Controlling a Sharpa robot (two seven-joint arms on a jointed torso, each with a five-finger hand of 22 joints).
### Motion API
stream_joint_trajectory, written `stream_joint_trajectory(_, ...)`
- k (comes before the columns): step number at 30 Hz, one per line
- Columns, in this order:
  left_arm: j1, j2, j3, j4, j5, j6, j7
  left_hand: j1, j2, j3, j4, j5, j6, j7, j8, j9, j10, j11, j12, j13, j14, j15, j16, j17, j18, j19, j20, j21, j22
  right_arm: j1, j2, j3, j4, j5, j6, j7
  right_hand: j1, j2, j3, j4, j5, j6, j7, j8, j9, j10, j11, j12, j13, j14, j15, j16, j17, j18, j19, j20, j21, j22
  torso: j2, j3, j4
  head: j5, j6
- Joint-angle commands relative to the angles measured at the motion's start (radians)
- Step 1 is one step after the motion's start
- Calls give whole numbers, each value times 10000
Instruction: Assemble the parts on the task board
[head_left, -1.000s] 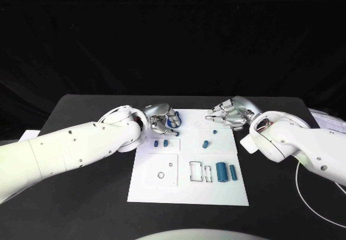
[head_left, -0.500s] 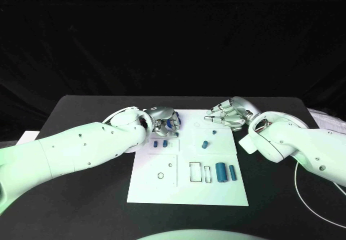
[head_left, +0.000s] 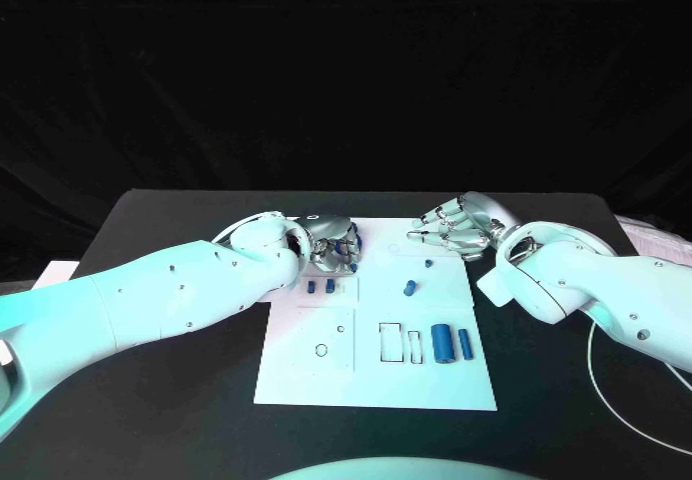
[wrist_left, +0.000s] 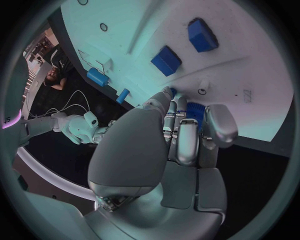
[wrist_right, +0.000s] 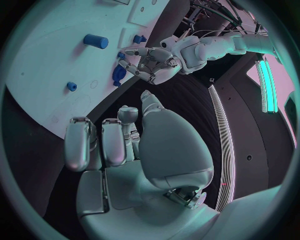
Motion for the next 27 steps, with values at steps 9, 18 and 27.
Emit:
stream_joint_trajectory(9,-20,190,2,-180,-144,488,-227,-124,-46,115,-16,-16,103,20,-72,-33,111,-12,-125,-45,244,-63,-52,-65,-176,83,8,129,103,-13,45,0,0,-30,57,117,-60,55,18,66,36,50,11,25,9,-35,-9,21,-1,329,42,-29,3,79,-39,-3,-47,-8,-4,1,3,-15,-39)
stream_joint_trajectory(18,-24,282,0,-211,-144,666,-268,-118,-53,177,-41,-18,124,10,-104,-58,137,-15,-192,-77,254,-68,-67,-120,-201,117,2,266,209,-18,57,0,-6,-30,68,120,-48,63,17,66,45,52,10,26,10,-35,-10,23,-2,331,41,-25,9,78,-34,-4,-45,-2,-7,-1,0,-26,-63)
stream_joint_trajectory(27,-24,314,-1,-181,-144,782,-267,-80,-40,380,-129,-14,238,-5,-148,-104,292,-40,-321,-126,265,-90,-103,-247,-225,147,-15,418,343,-22,61,0,-9,-30,75,123,-48,63,17,66,45,52,10,26,10,-35,-10,23,-2,331,41,-25,9,78,-34,-4,-45,-2,-11,6,7,-39,-86)
